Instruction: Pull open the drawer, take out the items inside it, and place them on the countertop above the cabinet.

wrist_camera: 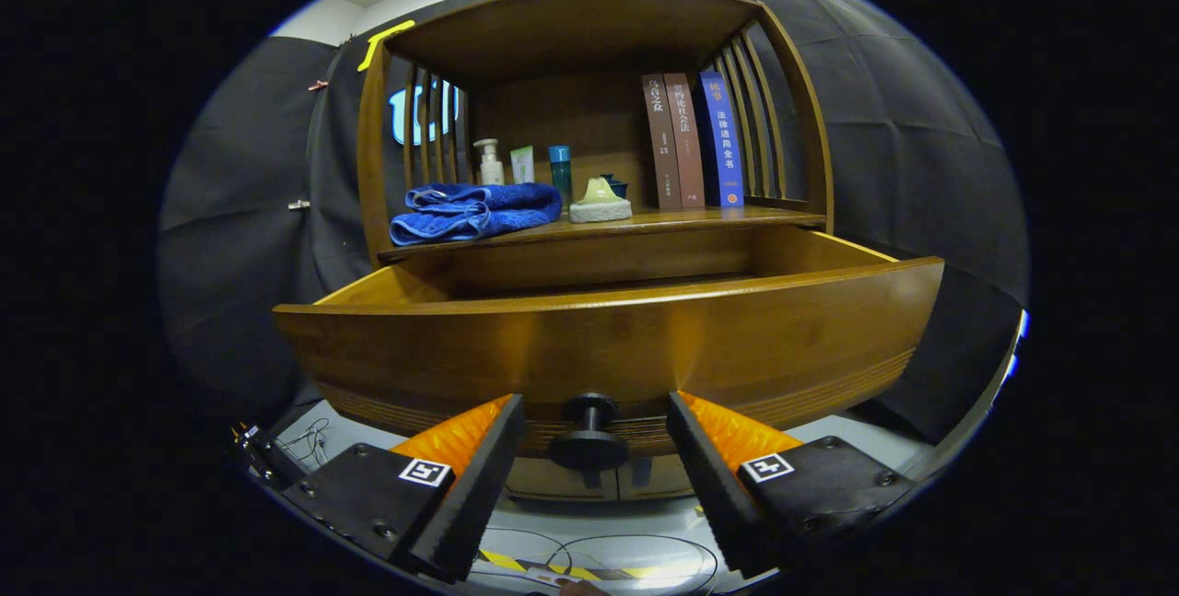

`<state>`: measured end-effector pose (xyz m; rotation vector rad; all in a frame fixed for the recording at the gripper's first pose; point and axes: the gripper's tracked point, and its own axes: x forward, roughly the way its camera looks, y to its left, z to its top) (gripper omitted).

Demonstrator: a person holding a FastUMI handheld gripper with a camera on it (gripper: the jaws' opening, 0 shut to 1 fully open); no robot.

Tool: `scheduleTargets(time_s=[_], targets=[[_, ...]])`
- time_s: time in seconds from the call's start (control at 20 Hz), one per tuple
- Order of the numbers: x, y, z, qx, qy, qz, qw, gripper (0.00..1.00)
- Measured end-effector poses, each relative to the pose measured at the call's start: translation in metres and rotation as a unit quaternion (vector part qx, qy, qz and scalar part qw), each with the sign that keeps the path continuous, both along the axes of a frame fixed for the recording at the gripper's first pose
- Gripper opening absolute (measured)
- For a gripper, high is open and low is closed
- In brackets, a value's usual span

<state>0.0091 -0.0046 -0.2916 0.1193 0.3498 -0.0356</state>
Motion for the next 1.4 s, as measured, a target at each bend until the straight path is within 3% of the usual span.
scheduleTargets(time_s=[0.3, 0.95, 1.4], targets=[[0.016, -0.002, -0.001, -0.012, -0.002, -0.013, 1.000, 0.99], [0.133, -0.012, -0.012, -0.016, -0.012, -0.011, 1.000, 0.99], [0.156, -0.014, -0.017, -0.014, -0.020, -0.018, 1.000, 0.98]])
